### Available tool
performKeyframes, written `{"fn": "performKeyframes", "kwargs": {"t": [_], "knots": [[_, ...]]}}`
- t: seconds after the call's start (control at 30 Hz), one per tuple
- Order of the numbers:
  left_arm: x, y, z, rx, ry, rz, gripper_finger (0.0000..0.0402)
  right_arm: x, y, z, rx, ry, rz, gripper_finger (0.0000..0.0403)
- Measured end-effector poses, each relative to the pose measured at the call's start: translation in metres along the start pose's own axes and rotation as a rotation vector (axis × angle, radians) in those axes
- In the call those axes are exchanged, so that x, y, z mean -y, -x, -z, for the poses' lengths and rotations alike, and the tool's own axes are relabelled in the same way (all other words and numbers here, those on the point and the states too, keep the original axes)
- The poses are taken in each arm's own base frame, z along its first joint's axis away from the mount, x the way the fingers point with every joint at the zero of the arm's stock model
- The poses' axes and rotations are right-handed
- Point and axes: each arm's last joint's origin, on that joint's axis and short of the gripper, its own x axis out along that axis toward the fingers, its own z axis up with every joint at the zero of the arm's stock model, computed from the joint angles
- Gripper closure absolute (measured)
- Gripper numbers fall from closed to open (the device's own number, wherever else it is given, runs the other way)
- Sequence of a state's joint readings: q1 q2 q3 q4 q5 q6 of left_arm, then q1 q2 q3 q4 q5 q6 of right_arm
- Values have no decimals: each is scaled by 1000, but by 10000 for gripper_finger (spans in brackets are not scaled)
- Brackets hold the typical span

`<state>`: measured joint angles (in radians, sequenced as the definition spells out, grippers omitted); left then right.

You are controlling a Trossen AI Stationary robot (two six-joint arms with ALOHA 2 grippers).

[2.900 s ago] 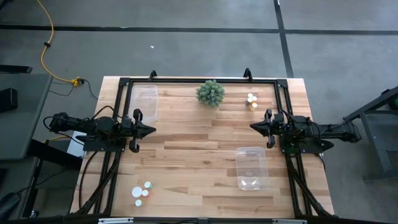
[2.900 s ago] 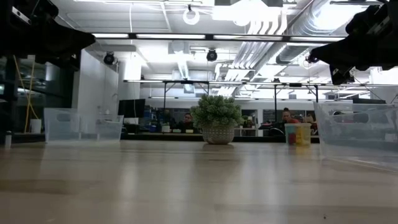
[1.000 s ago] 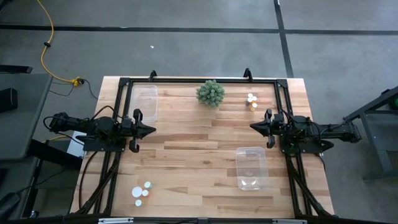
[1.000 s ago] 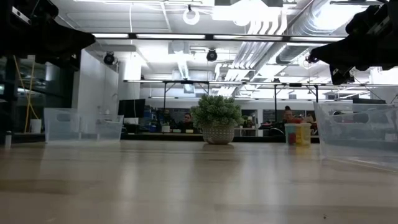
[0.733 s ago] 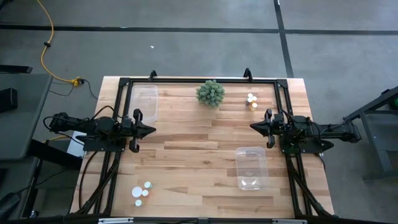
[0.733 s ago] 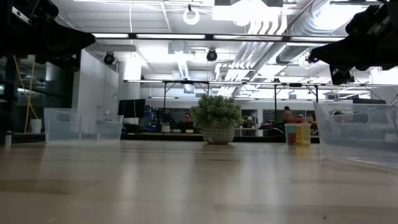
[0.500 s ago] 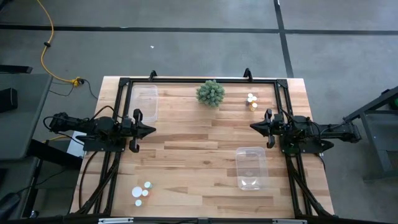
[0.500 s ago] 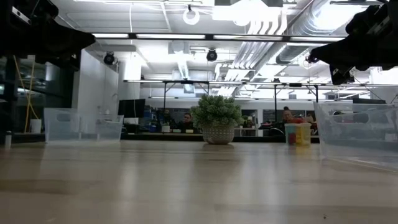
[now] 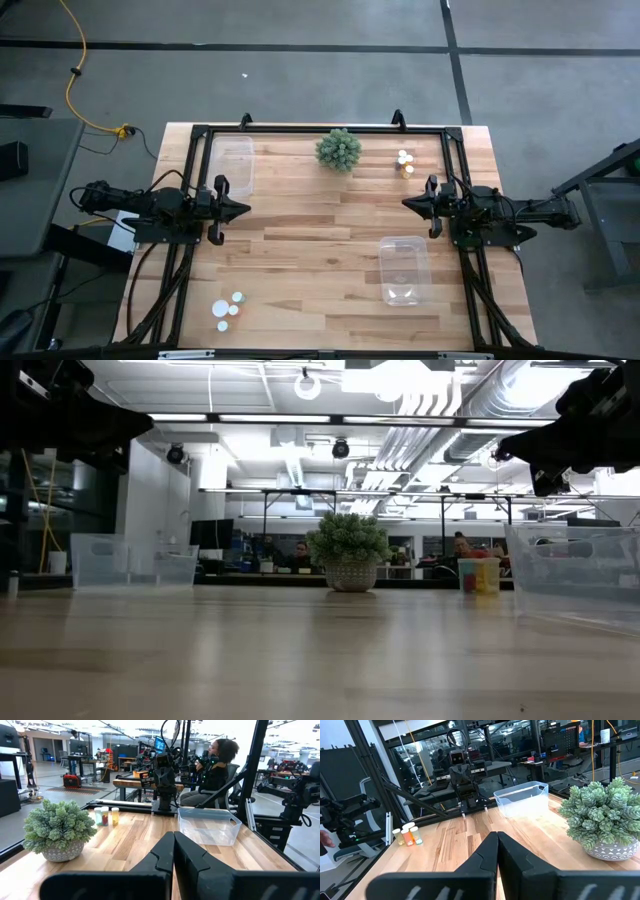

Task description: Pick and place medicine bottles into bin by pill shape (circle, oval)

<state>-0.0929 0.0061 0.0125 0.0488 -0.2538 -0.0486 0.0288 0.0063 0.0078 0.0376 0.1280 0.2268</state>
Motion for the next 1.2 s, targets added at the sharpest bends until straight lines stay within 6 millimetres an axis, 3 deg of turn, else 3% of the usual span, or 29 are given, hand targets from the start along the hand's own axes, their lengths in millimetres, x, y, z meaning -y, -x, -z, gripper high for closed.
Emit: {"fn": "performKeyframes", "kwargs": {"t": [0.53, 0.73, 0.9, 1.07, 1.2], "knots": [[0, 0, -2, 24, 22, 2, 401, 0, 0, 0, 0, 0, 0, 402], [0, 3, -24, 240, 144, 9, 401, 0, 0, 0, 0, 0, 0, 402], [-5, 10, -45, 467, 305, -83, 401, 0, 0, 0, 0, 0, 0, 402], [-2, 5, -70, 419, 350, -71, 401, 0, 0, 0, 0, 0, 0, 402], [5, -13, -93, 266, 305, -43, 401, 0, 0, 0, 0, 0, 0, 402]]}}
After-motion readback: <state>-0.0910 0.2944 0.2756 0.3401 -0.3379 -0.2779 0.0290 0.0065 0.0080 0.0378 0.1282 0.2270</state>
